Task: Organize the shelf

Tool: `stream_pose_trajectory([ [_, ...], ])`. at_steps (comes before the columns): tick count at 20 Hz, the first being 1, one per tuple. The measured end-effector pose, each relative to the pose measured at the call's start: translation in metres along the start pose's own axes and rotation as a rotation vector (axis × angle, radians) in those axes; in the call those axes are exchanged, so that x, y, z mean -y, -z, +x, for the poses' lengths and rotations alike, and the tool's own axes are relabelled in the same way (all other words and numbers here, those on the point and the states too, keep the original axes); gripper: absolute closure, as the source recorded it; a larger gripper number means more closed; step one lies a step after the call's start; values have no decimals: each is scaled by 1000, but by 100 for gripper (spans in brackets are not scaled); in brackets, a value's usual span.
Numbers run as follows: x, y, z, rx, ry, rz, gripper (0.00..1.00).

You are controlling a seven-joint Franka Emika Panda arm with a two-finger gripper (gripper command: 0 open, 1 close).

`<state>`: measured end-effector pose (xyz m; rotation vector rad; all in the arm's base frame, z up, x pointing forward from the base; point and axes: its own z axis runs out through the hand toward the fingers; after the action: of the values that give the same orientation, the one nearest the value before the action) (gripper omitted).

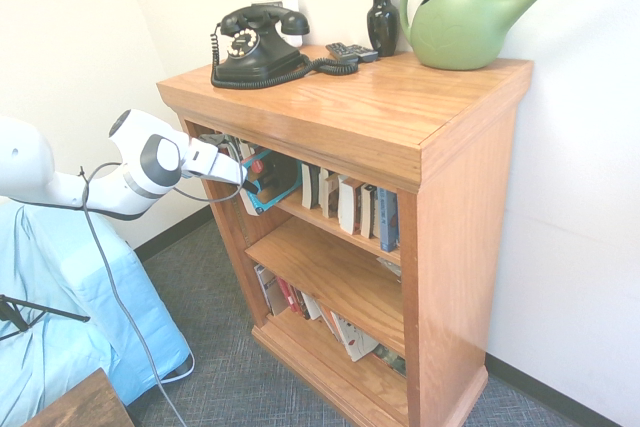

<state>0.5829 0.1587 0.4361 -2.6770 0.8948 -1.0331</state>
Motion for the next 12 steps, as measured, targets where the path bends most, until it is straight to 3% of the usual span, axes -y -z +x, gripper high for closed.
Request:
stream_pose_trajectory([
  [7,14,-19,8,-44,5,12,100],
  [8,14,-19,8,-47,5,11,0],
  [12,13,-20,8,-54,16,9,0],
])
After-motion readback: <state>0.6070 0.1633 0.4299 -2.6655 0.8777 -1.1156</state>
